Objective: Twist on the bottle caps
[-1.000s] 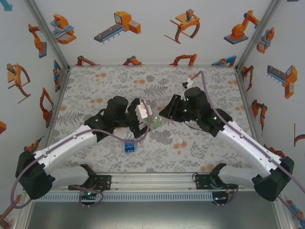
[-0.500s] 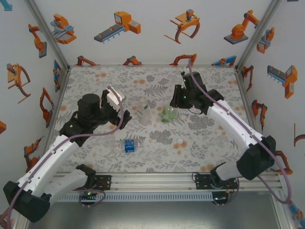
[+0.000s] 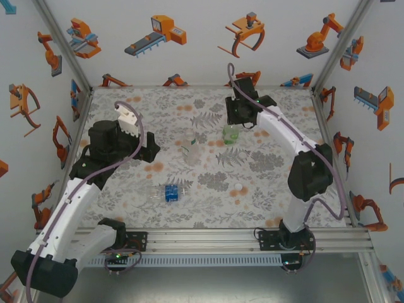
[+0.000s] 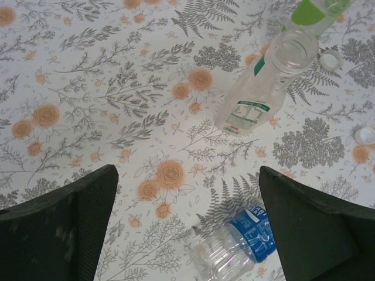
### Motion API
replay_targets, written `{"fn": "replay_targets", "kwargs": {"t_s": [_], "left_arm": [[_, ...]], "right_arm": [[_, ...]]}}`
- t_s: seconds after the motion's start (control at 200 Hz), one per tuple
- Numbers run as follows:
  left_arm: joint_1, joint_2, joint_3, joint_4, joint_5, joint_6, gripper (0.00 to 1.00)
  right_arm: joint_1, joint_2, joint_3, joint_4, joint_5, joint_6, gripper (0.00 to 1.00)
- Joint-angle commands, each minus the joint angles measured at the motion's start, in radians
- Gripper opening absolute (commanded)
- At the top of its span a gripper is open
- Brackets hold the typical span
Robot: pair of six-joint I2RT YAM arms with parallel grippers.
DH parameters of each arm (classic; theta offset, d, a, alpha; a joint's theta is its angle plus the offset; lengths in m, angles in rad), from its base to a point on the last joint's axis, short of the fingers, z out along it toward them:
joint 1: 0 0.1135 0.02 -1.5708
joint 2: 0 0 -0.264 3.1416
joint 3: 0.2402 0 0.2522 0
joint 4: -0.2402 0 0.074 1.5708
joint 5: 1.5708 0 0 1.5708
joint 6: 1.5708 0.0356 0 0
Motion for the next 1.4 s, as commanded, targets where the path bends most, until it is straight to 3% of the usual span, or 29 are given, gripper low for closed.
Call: {"fn": "replay_targets", "kwargs": {"t_s": [0.0,0.135,0.401,0.681,1.096,1.267,1.397], "left_arm": [[0.014,-0.015,-0.019,0.013,0.027,-0.031,0.97],[0.017,-0.003,-0.012,-0.005,0.019,-0.021,0.97],[0.025,-0.015,-0.017,0.009,0.034,-0.017,0.97],[0.026,-0.048,-0.031,0.016,-0.001,-0.009,0.97],[0.029,-0.072,-0.049,0.037,-0.022,-0.014,0.97],[0.029,-0.071,-0.048,0.035,-0.015,-0.014,0.97],[0.030,-0.075,-0.049,0.034,-0.021,-0.012,0.97]], "right_arm": [[-0.026,0.055,0.079,0.005,0.021,-0.046,0.16],[-0.041,0.108,0.133,0.004,0.020,-0.051,0.17],[-0.043,0.134,0.130,-0.021,0.016,-0.052,0.38],[-0.043,0.101,0.141,-0.033,0.032,-0.052,0.54],[-0.039,-0.039,0.119,-0.080,-0.059,-0.055,0.56],[-0.029,-0.142,-0.010,0.026,-0.182,-0.057,0.56],[-0.018,-0.242,-0.185,0.216,-0.311,-0.064,0.56]]}}
